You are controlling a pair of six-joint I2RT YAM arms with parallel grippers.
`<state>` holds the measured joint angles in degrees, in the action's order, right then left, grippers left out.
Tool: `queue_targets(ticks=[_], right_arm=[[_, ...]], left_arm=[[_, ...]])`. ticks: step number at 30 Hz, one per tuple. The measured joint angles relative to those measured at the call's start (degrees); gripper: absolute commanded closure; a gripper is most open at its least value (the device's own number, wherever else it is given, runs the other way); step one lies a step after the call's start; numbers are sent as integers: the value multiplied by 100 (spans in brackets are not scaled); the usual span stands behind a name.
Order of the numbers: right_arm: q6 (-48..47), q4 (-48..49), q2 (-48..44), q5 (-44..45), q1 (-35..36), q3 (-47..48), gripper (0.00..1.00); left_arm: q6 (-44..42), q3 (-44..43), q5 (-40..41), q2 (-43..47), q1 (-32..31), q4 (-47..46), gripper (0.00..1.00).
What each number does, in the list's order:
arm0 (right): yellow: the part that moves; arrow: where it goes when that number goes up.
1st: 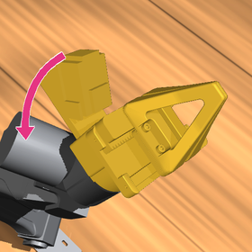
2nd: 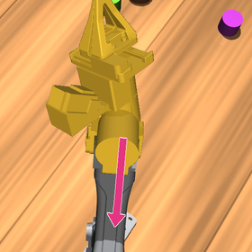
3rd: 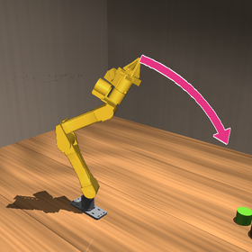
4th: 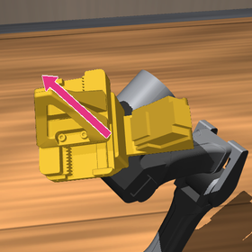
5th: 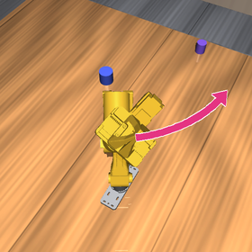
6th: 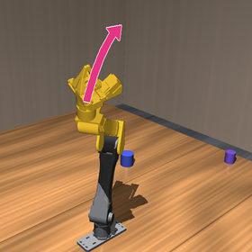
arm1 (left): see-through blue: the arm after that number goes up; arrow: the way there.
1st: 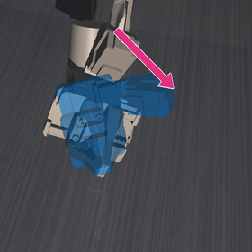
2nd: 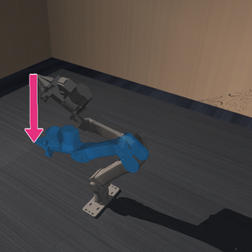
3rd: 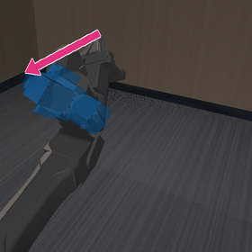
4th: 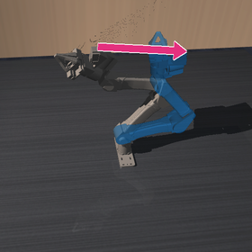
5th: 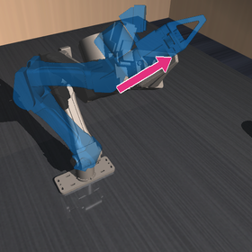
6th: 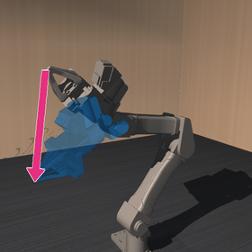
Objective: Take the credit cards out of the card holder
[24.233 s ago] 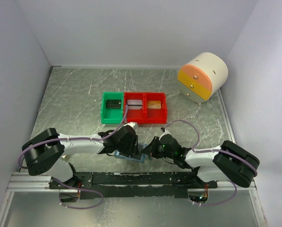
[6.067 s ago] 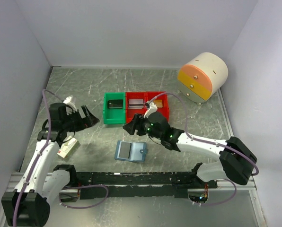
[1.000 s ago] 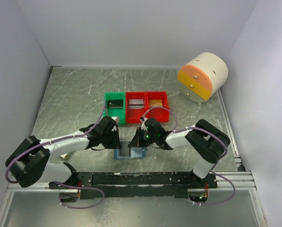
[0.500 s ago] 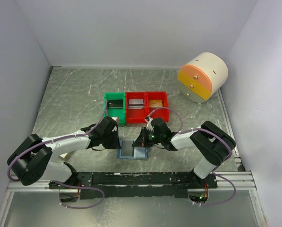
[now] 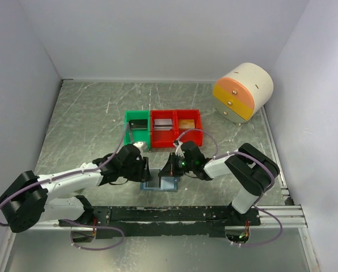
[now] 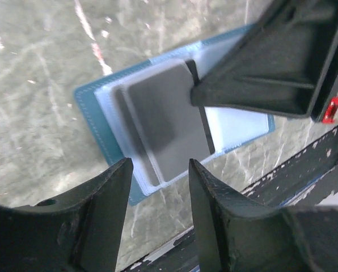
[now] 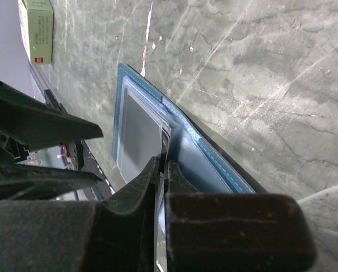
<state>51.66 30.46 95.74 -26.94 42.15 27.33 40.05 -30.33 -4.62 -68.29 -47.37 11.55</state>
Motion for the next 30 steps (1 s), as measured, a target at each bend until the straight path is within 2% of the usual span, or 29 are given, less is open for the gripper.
queue_targets(ticks=[2, 6, 8, 10, 13, 16, 17, 22, 30], right_arm=[[0, 28, 24, -31, -7, 2, 100], [0, 57, 55, -74, -22, 13, 100], [0, 55, 63, -79, -20, 31, 100], [0, 55, 66, -74, -22, 37, 97], [0, 57, 63, -81, -50, 42, 86], [-15, 57, 61, -122, -63, 42, 83], [-20, 57, 57, -127, -66, 42, 84], [-55, 31, 44, -138, -81, 42, 100], [-177, -358, -162, -20, -114, 70, 100]], left_arm=[[-111, -52, 144, -114, -245, 4, 44], [-315, -310, 592, -651, -564, 249, 56], [-319, -457, 833, -907, -647, 396, 59], [-293, -597, 1010, -1012, -684, 520, 62], [-192, -719, 1165, -1141, -732, 603, 67], [-96, -809, 1281, -1222, -809, 656, 69], [-66, -828, 1318, -1241, -833, 675, 69], [7, -918, 1484, -1360, -942, 761, 68], [120, -1126, 1690, -1519, -1069, 922, 65]])
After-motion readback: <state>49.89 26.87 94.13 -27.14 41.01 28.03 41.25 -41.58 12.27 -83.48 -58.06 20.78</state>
